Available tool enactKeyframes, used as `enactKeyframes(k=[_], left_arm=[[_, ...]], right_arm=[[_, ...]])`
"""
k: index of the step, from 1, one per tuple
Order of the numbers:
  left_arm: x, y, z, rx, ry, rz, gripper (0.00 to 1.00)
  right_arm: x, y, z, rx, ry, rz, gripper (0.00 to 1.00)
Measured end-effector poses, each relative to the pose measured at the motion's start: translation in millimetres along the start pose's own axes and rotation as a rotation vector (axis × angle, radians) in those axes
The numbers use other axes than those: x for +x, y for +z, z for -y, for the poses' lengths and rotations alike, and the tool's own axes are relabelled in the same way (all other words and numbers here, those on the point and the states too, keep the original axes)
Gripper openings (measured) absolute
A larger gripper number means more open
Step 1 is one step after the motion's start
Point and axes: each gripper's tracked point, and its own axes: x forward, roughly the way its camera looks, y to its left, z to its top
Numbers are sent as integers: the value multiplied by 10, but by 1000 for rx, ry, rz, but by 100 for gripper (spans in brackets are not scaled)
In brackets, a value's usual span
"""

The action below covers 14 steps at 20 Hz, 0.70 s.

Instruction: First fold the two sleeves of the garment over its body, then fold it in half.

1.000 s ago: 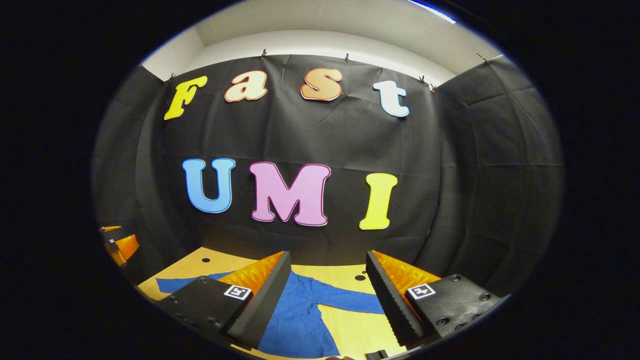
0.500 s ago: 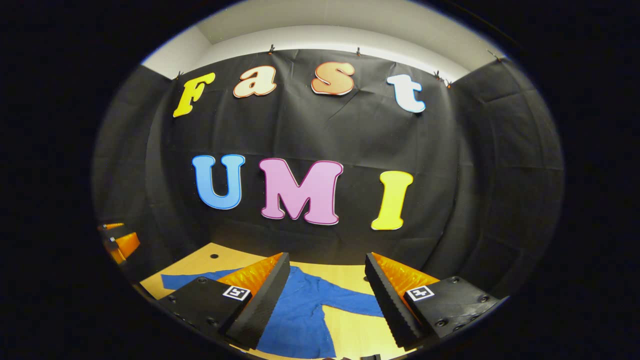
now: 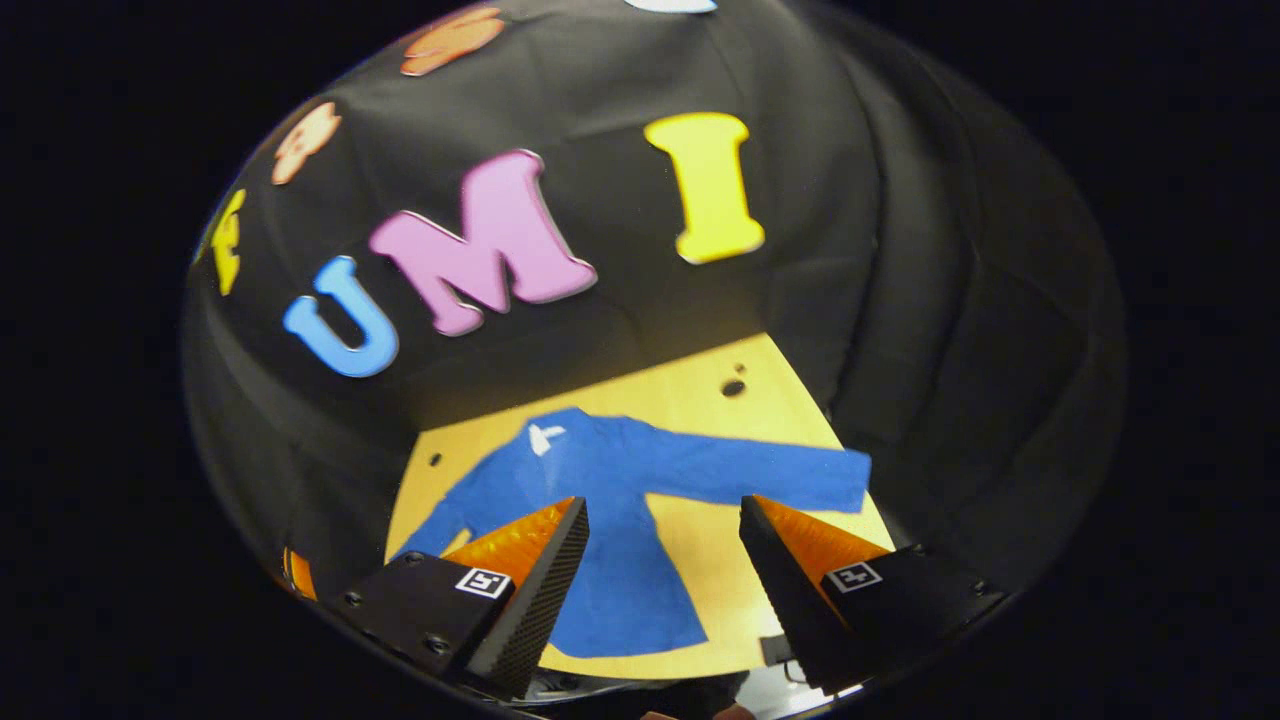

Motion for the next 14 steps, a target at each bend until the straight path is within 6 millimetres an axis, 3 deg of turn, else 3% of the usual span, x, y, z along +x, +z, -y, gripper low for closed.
enactKeyframes(k=[4, 7, 10, 14], left_arm=[[241, -140, 81, -5, 13, -55, 81], [449, -215, 159, -17, 33, -97, 81], [689, -266, 198, -1, 73, -139, 81], [987, -392, 332, 7, 135, -207, 81]], right_arm=[[838, -324, 876, 125, -152, -238, 98], [1518, -484, 1421, 176, -215, -362, 98], [2203, -769, 2016, 196, -313, -489, 99], [2756, -990, 2473, 254, -374, -580, 99]])
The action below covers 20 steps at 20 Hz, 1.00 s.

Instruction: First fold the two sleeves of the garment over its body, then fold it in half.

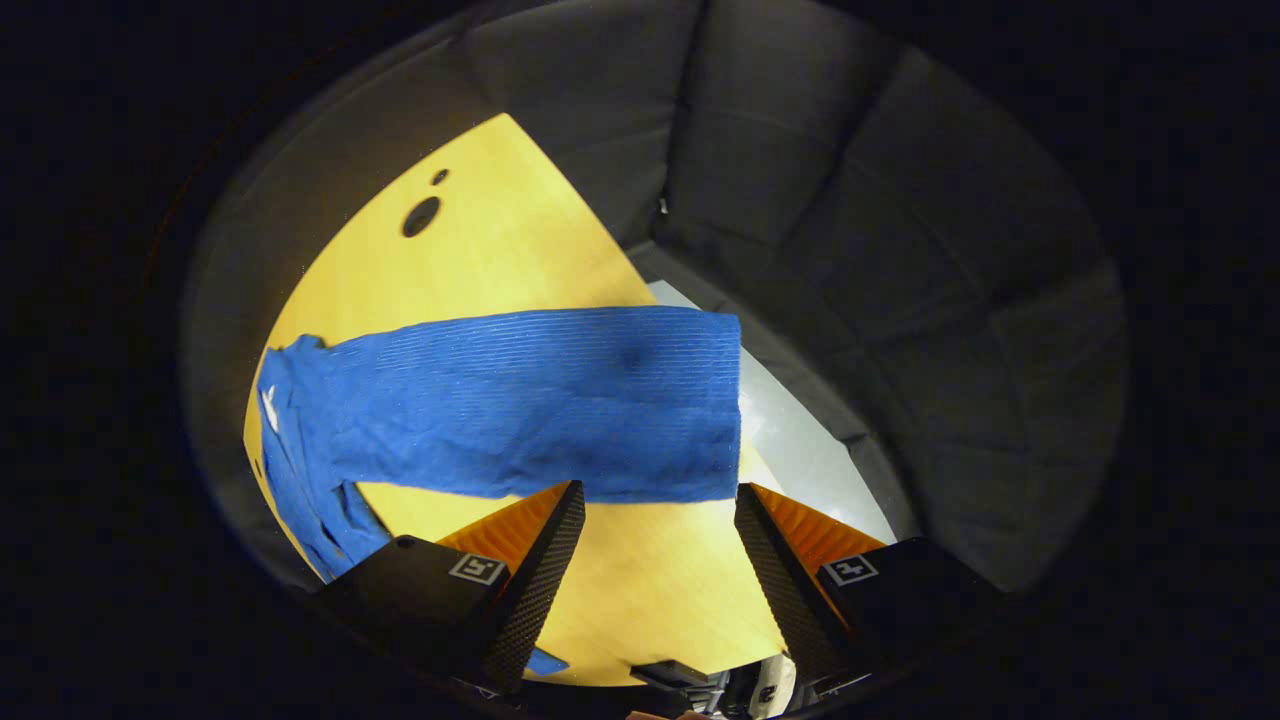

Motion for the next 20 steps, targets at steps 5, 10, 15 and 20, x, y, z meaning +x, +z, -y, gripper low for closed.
enactKeyframes(k=[5, 10, 15, 20], left_arm=[[238, -65, 356, 11, -21, -40, 81], [349, 105, 617, 71, -59, 3, 82], [328, 132, 591, 79, -86, 9, 82], [242, 104, 149, 73, -59, 30, 81]], right_arm=[[209, -12, 139, -25, -25, -63, 98], [196, 46, 31, -12, -2, -71, 89], [212, 53, -139, -30, 25, -59, 5], [-240, 212, -342, -105, 19, 100, 5]])
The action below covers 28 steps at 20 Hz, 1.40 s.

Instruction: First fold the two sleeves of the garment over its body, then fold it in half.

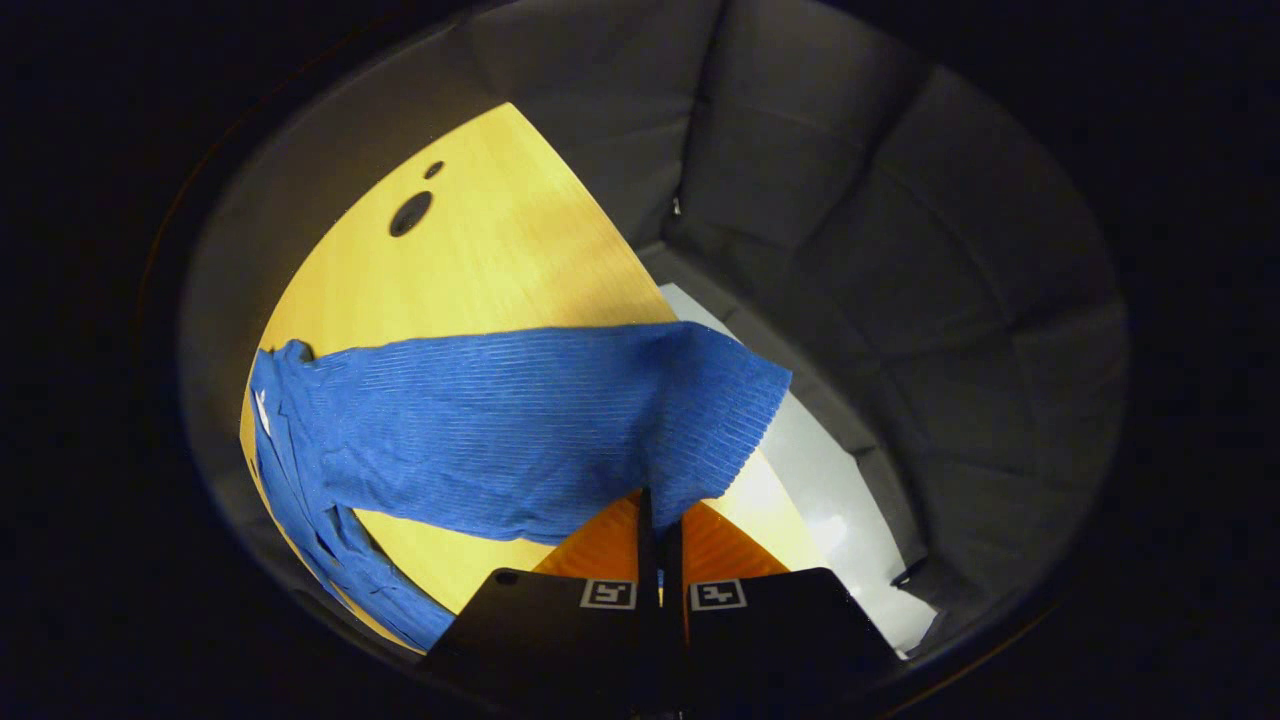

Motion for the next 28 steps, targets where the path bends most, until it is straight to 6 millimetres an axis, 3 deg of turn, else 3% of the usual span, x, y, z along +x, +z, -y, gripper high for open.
enactKeyframes(k=[3, 7, 10, 12, 15, 19, 21, 23, 26, 28], left_arm=[[-83, -58, -310, -18, 13, 10, 81], [-215, -135, -806, -25, 42, 29, 81], [-326, -194, -1175, -57, 75, 42, 81], [-418, -271, -1429, -82, 110, 40, 81], [-596, -469, -1839, -117, 188, 18, 81], [-953, -784, -2367, -146, 324, -42, 81], [-1074, -918, -2503, -159, 373, -72, 81], [-1169, -1020, -2604, -168, 406, -91, 81], [-1241, -1165, -2707, -188, 443, -123, 81], [-1239, -1267, -2746, -213, 463, -143, 81]], right_arm=[[-603, 304, -356, -95, 1, 149, 5], [-1558, 692, -1068, -217, 27, 334, 5], [-2148, 828, -1816, -275, 95, 414, 5], [-2409, 762, -2399, -308, 171, 438, 5], [-2324, 293, -3446, -350, 315, 390, 5], [-1873, -501, -4710, -467, 452, 306, 4], [-1622, -908, -5234, -482, 510, 255, 4], [-1270, -1268, -5614, -477, 535, 188, 4], [-763, -1651, -5897, -492, 533, 121, 4], [-553, -1776, -6060, -461, 562, 79, 4]])
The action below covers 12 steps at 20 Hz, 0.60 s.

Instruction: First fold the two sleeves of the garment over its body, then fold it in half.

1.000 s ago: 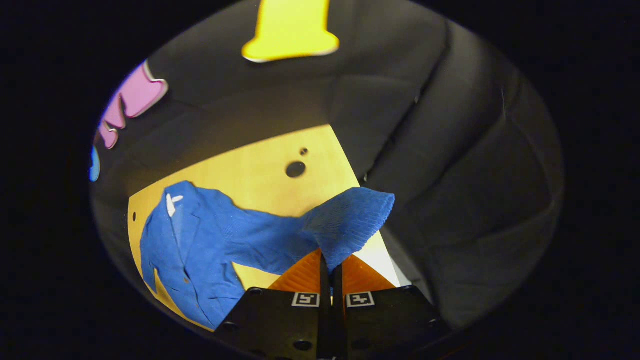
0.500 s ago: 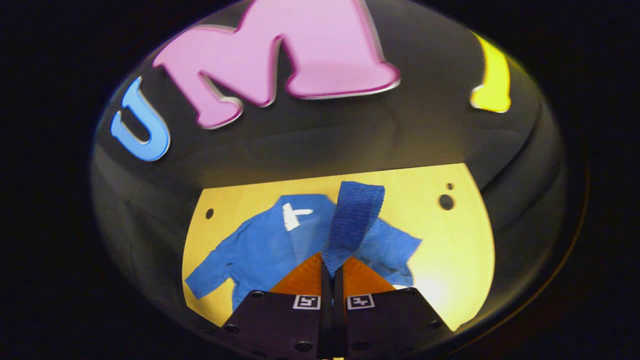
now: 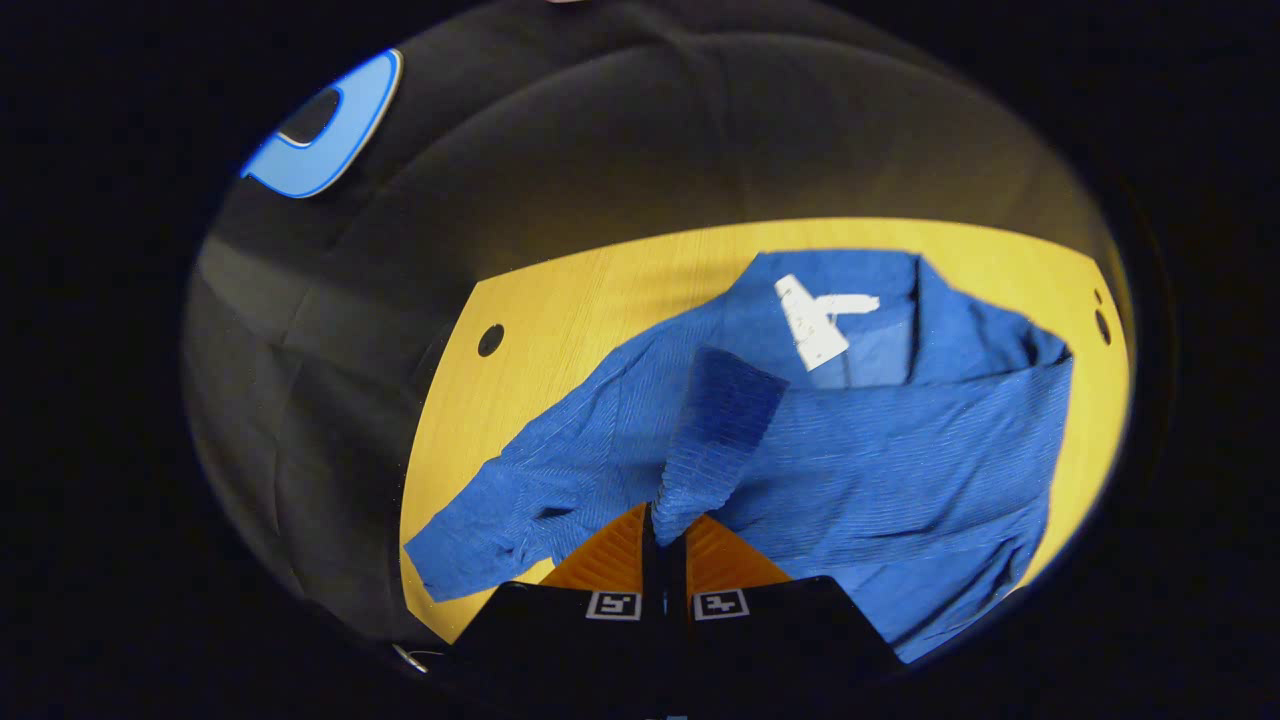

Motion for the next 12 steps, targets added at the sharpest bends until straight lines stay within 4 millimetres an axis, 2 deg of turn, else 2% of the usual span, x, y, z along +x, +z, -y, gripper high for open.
enactKeyframes(k=[3, 4, 5, 8, 10, 12], left_arm=[[54, -225, 31, -56, 1, -75, 82], [75, -330, 63, -79, -8, -126, 81], [72, -445, 92, -104, -15, -167, 82], [143, -568, 215, -158, -26, -222, 84], [283, -542, 296, -144, -32, -216, 84], [451, -524, 353, -98, -45, -212, 84]], right_arm=[[179, -41, -109, 95, 53, -30, 7], [218, -5, -161, 115, 78, -26, 41], [221, 35, -208, 124, 99, -14, 53], [114, -13, -314, 123, 149, -33, 92], [-42, -27, -304, 73, 152, -35, 94], [-319, -11, -326, 21, 173, -32, 93]])
